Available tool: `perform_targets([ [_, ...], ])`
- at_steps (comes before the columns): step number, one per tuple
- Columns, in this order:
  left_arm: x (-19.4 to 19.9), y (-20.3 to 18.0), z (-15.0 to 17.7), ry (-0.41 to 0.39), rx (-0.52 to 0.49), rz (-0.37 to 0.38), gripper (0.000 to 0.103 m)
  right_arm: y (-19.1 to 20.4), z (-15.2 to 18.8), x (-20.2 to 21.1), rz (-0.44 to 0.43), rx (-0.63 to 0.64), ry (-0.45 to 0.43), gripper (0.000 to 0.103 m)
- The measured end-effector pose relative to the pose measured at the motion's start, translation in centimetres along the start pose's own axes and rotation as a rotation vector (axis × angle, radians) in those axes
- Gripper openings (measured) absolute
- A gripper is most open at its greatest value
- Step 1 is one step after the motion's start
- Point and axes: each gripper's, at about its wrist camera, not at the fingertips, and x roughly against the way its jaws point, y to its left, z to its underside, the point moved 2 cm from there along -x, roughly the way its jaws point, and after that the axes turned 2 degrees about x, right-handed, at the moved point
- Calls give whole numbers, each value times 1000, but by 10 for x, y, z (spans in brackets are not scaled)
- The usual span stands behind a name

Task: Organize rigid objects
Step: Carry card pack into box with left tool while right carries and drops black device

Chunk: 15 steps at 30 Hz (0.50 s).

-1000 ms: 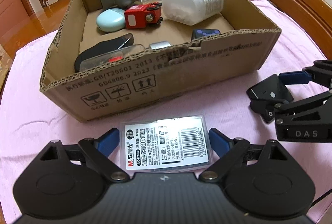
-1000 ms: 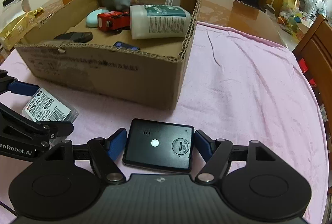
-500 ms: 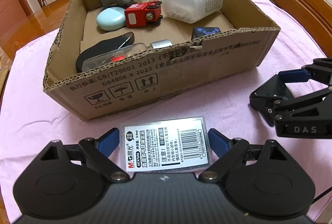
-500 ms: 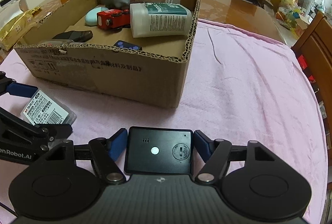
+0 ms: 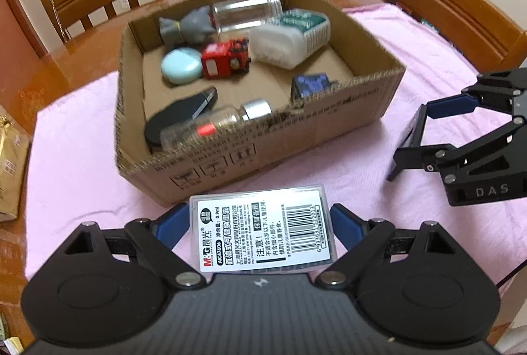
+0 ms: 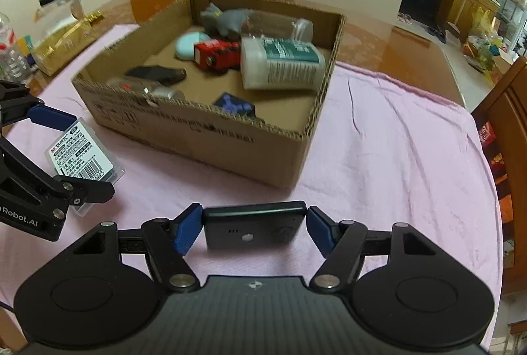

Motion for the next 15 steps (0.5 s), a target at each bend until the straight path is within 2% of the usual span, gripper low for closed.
perform_targets([
  [15,36,10,-27,-75,-2,-24,90,3,-45,47,-60,43,-126,73],
])
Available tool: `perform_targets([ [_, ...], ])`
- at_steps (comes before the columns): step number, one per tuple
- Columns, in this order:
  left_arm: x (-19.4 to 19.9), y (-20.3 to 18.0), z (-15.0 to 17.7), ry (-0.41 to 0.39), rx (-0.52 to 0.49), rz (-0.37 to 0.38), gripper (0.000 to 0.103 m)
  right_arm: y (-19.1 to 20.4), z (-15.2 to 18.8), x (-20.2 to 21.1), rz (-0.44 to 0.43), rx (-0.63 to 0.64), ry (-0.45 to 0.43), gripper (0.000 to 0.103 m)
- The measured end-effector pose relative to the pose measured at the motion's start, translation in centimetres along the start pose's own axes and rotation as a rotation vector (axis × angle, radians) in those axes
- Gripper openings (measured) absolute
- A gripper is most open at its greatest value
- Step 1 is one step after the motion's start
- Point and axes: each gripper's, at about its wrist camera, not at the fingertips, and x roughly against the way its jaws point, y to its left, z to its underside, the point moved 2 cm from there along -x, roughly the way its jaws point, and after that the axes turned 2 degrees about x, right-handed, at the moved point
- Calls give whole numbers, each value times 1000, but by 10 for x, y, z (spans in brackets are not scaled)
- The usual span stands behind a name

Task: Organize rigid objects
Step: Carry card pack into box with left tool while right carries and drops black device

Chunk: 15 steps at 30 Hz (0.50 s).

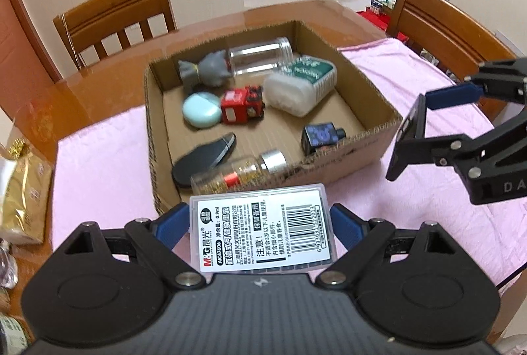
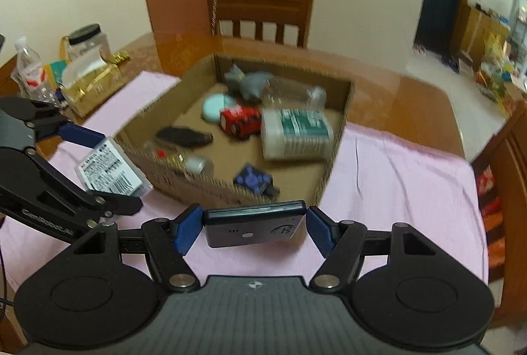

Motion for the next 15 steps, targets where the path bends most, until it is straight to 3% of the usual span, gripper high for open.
perform_targets([
  [8,7,23,-26,-57,7,-63,90,6,-46,-8,-17,62,-72,73],
  [15,-10,49,-44,-62,22,-139,90,13,-64,-52,-58,66,-46,73],
])
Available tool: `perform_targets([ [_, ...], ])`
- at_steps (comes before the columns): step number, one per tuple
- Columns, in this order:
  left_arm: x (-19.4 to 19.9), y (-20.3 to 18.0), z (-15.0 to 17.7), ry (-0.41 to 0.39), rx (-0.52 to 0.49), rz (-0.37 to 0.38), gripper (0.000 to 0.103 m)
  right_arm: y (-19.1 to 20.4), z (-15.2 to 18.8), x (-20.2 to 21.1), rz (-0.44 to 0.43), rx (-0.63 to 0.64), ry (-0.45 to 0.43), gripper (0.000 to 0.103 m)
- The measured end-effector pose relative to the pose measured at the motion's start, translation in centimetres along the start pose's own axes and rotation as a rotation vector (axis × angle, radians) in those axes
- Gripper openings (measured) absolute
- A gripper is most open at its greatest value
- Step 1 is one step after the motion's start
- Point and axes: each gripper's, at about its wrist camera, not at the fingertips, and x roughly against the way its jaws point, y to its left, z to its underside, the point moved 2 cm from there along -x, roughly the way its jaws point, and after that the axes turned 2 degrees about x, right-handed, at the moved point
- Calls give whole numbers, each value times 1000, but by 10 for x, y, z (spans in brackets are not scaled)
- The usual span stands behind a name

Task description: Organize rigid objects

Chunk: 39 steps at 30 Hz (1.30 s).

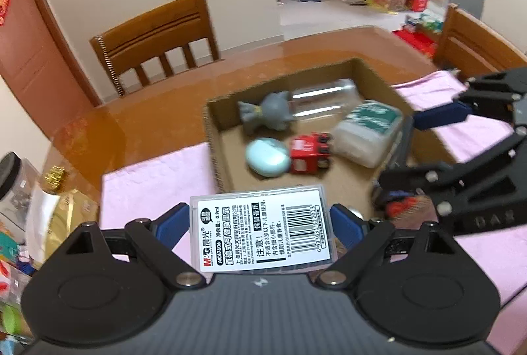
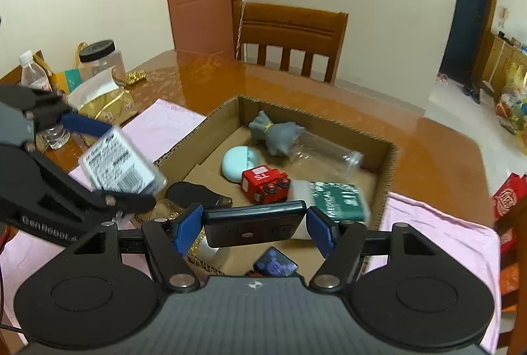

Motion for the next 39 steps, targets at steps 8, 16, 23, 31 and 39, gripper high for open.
perform_targets([
  [8,-27,14,-14,15,12,-25,90,-1,0,-43,-40,-20,51,73],
  [16,-53,12,-28,16,38,5,90,-8,4,-31,-30,-68,17,103],
  [23,-54,1,-39,-32,67,18,94,-18,11,-15,26,-87,49,103],
  [31,-3,4,-30,-57,125,-44,98,-27,15,7,160,-188,163,103],
  [39,37,-1,3,72,223,-59,100,-25,18,40,283,-272,222,103],
])
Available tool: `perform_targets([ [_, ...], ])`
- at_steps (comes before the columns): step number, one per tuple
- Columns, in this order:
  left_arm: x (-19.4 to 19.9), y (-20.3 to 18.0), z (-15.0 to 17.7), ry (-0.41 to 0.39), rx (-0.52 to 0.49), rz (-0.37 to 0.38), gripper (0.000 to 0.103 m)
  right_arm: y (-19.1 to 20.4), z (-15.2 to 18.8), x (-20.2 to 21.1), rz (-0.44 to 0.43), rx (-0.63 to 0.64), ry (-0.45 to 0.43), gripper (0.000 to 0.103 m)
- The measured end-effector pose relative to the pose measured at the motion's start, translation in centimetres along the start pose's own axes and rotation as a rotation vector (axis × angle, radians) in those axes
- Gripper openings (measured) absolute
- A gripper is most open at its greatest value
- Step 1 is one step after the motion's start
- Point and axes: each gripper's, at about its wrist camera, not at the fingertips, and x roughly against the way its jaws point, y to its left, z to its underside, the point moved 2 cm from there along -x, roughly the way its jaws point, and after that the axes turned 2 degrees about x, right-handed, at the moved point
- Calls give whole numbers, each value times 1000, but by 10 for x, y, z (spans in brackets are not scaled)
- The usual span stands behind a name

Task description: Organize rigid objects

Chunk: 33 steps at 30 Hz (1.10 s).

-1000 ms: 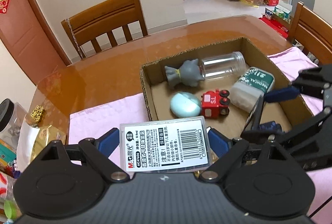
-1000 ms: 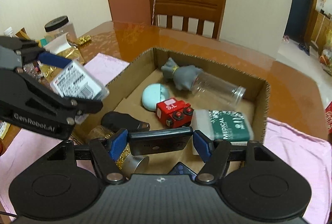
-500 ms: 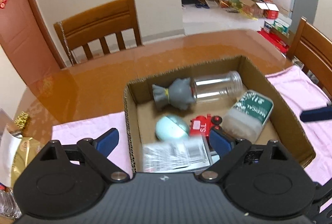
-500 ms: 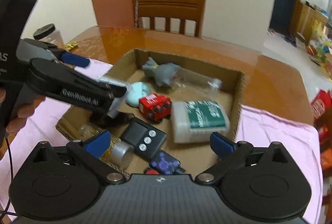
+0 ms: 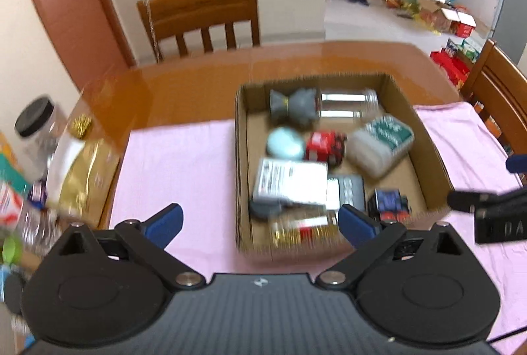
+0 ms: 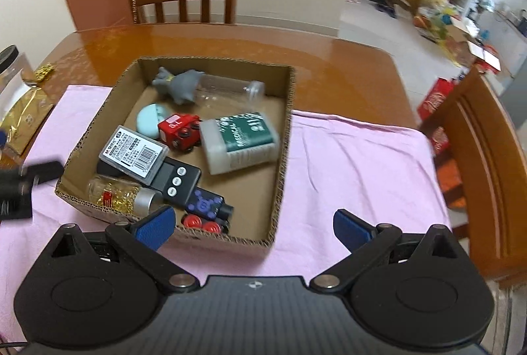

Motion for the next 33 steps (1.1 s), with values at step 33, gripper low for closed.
perform_targets([
  [33,33,-15,12,4,62,-13,100,8,12,43,3,-35,-58,103],
])
